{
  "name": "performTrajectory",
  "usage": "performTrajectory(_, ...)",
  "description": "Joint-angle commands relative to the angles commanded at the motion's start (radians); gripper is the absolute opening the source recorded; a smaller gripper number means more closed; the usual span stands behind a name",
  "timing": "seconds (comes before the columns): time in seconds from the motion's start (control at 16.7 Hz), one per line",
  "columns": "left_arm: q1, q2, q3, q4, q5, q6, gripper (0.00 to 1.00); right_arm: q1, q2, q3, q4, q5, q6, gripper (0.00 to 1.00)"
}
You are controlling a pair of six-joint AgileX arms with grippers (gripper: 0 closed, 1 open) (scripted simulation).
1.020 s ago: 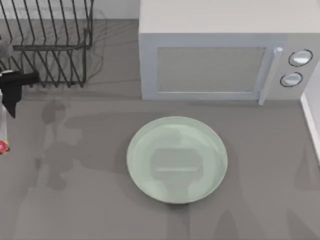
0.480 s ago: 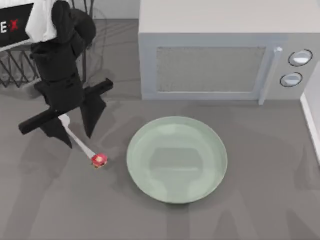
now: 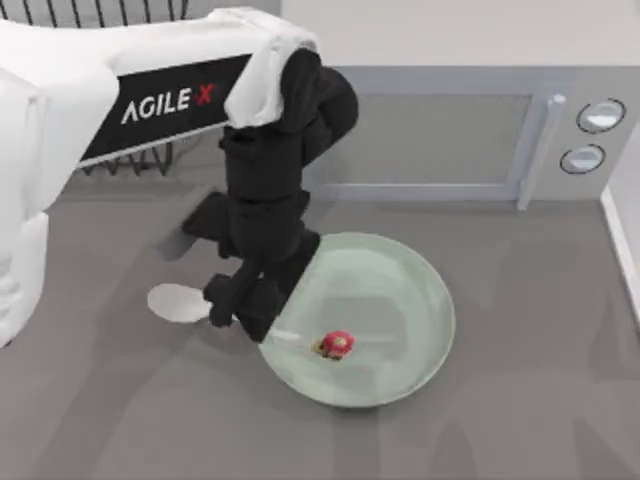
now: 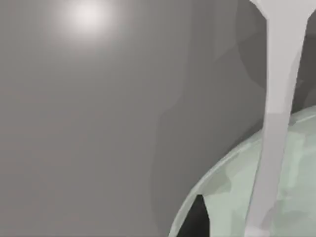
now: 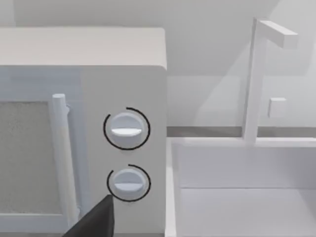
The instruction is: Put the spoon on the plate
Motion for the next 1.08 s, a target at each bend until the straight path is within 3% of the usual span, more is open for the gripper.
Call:
performTrajectory(0.24,-0.096,0.039,0.099,0.017,-0.058,-0.308,0.0,0.0,0.0,0.0,0.0,0.0,0.0,1.0)
performTrajectory(0.48,-0.145,0.058,0.185,0.052,-0.119,-0.503,0.0,0.0,0.0,0.0,0.0,0.0,0.0,1.0)
performTrajectory(1.08,-0.147,0.053,0.192,0.06,-0.135,-0.545,0.0,0.0,0.0,0.0,0.0,0.0,0.0,1.0)
